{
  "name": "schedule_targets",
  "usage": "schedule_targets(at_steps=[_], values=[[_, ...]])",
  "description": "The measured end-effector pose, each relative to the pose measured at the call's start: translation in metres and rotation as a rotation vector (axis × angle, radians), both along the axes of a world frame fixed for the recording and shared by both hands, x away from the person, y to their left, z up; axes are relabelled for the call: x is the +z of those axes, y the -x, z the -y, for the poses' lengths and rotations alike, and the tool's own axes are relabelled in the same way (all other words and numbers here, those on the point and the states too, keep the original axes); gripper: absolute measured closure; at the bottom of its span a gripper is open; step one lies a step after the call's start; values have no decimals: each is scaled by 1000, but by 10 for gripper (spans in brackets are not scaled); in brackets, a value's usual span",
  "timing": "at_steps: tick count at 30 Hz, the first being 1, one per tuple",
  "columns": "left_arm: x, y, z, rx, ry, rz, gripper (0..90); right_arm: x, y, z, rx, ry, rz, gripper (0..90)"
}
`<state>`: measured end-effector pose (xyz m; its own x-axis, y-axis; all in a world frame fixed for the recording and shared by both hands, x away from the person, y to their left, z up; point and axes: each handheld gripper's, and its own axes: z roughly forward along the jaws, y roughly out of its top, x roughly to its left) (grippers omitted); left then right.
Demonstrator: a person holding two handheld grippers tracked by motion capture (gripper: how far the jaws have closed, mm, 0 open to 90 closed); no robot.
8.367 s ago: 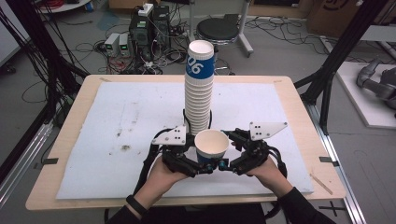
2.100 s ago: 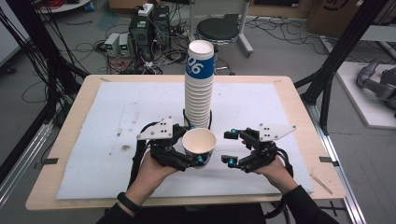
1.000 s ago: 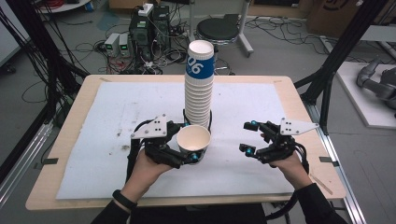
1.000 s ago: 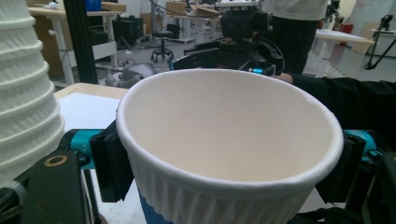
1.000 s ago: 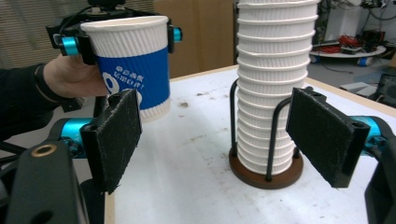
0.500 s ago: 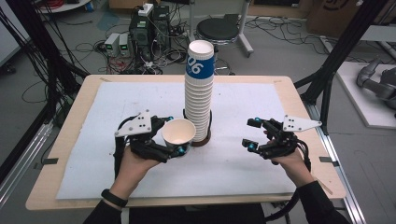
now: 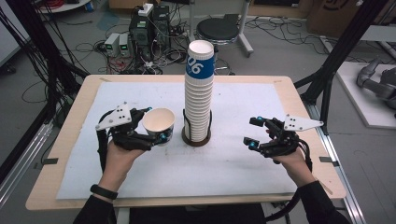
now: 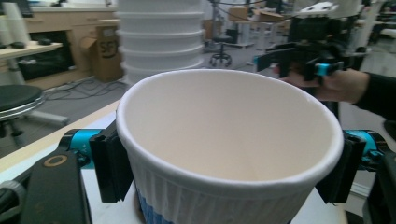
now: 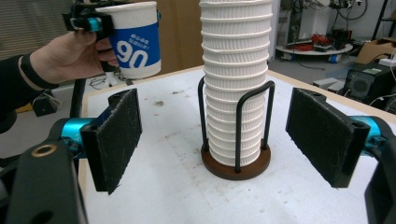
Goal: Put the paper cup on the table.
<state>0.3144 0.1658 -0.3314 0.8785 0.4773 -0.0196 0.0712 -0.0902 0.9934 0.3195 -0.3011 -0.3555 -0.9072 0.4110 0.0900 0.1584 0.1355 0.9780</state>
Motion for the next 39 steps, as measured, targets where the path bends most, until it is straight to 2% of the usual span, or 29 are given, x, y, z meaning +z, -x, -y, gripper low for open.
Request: schedule_targets(at_steps=[5,15,21,28,35,39], values=[[-7,-8,-13,73,-3,-2,219,-1,0,1,-16,6,-5,188],[-15,-19,-25,179,-17,4,218,-1,-1,2,-30,11,-1,188],[-25,-28,-30,240,-4,-3,217,-1,-1,3,-35,9,1,188],[-39,-44,-38,306,36,-38,214,-2,-1,3,-38,13,0,188],[-51,-57,-40,366,28,-48,212,-4,-2,3,-41,12,-8,188],[-60,-66,-42,392,36,-81,212,-4,-2,3,-42,13,-4,188]])
